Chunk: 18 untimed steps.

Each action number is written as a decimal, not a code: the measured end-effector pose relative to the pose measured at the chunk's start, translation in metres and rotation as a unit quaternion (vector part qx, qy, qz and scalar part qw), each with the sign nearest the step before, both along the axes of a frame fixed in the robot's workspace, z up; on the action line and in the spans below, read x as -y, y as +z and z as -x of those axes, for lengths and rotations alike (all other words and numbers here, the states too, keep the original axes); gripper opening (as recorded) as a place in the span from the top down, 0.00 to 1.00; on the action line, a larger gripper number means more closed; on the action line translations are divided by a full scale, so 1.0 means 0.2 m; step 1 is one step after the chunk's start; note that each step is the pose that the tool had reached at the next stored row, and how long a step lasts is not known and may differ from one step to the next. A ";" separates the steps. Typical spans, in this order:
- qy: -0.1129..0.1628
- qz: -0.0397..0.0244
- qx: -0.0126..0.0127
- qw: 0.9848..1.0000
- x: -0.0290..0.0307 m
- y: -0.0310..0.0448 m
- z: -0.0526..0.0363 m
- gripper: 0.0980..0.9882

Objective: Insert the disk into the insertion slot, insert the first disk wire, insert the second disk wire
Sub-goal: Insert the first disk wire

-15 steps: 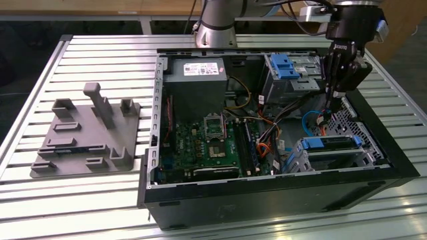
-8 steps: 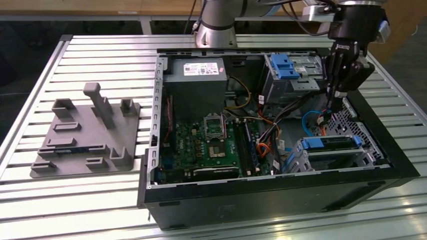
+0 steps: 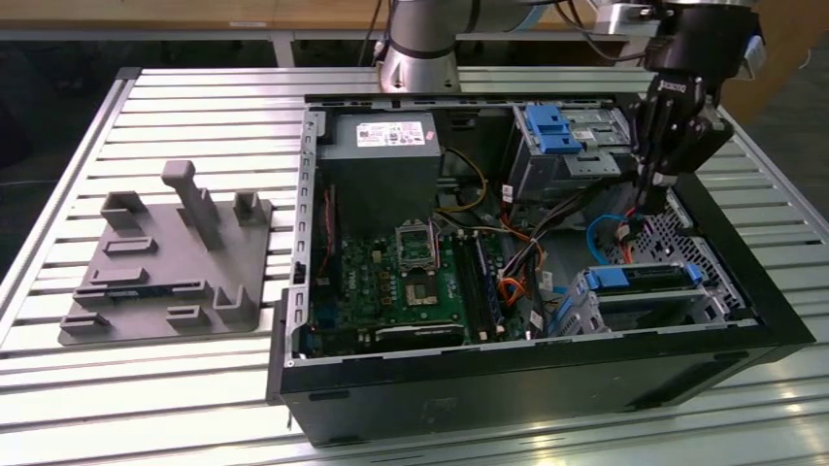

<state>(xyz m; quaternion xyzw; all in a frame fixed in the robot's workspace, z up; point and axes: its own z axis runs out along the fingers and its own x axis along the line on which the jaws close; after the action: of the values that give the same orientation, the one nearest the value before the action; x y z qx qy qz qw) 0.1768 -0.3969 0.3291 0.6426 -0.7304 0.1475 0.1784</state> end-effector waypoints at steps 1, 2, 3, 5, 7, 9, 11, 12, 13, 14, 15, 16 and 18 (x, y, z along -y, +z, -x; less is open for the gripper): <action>0.000 -0.002 -0.001 1.000 0.002 0.003 -0.001 0.93; 0.000 -0.009 -0.001 1.000 0.006 0.004 -0.001 0.93; 0.000 -0.018 -0.001 1.000 0.011 0.004 -0.001 0.93; 0.000 -0.035 -0.001 0.999 0.021 0.005 -0.001 0.93; 0.000 -0.048 -0.001 0.999 0.029 0.008 -0.001 0.93; 0.000 -0.059 -0.001 0.998 0.041 0.012 -0.001 0.93; 0.000 -0.061 -0.001 0.998 0.062 0.013 -0.001 0.93; 0.000 -0.062 -0.001 0.998 0.073 0.013 -0.001 0.93; 0.000 -0.063 -0.001 0.998 0.083 0.014 -0.001 0.93; 0.000 -0.064 -0.001 0.998 0.094 0.014 -0.001 0.93; 0.000 -0.066 -0.001 0.998 0.103 0.014 -0.001 0.93; 0.000 -0.068 -0.001 0.998 0.113 0.014 -0.001 0.93; 0.000 -0.071 -0.001 0.997 0.134 0.014 -0.001 0.93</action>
<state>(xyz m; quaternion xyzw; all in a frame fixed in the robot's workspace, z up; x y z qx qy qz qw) 0.1771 -0.4238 0.3318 0.6539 -0.7388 0.0948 0.1326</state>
